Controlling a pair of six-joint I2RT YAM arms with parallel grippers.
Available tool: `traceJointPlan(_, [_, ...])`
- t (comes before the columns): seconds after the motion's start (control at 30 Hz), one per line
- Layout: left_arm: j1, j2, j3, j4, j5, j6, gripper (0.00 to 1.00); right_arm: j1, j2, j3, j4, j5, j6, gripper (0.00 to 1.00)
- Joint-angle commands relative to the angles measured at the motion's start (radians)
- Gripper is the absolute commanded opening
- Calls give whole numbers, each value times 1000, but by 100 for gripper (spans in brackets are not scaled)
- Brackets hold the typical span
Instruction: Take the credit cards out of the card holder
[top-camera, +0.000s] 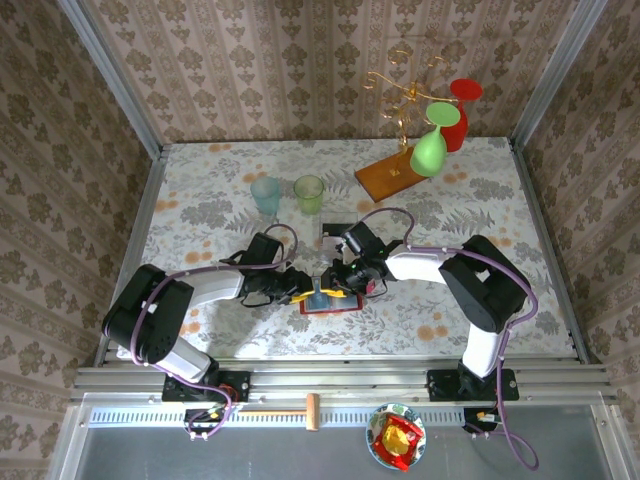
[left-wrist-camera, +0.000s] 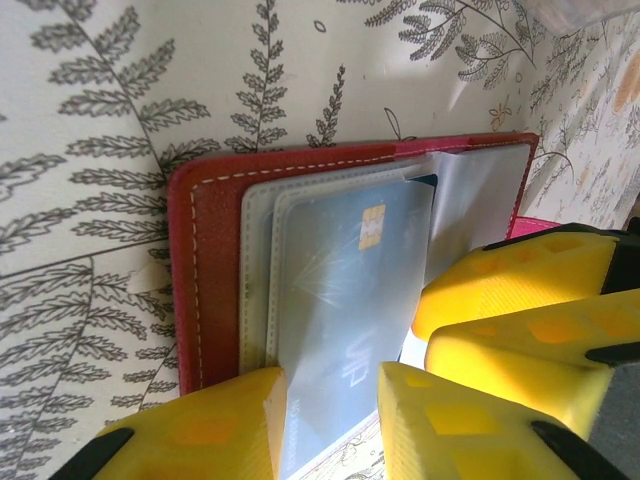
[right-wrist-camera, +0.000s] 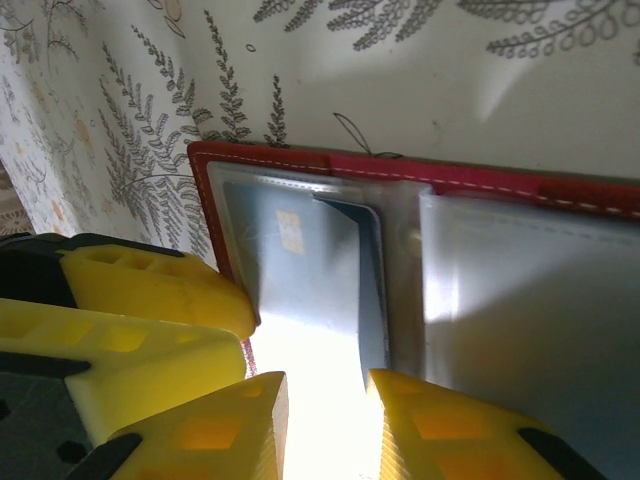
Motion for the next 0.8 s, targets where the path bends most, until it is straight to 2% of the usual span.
traceJointPlan(0.0, [8, -6, -23, -3, 0, 15, 32, 7, 18, 28, -30, -1, -2, 29])
traceJointPlan(0.43, [11, -2, -26, -1, 7, 18, 32, 8, 31, 31, -67, 22, -26, 29])
traceJointPlan(0.77, [12, -4, -37, -5, 7, 14, 32, 7, 14, 68, -190, 97, -90, 29])
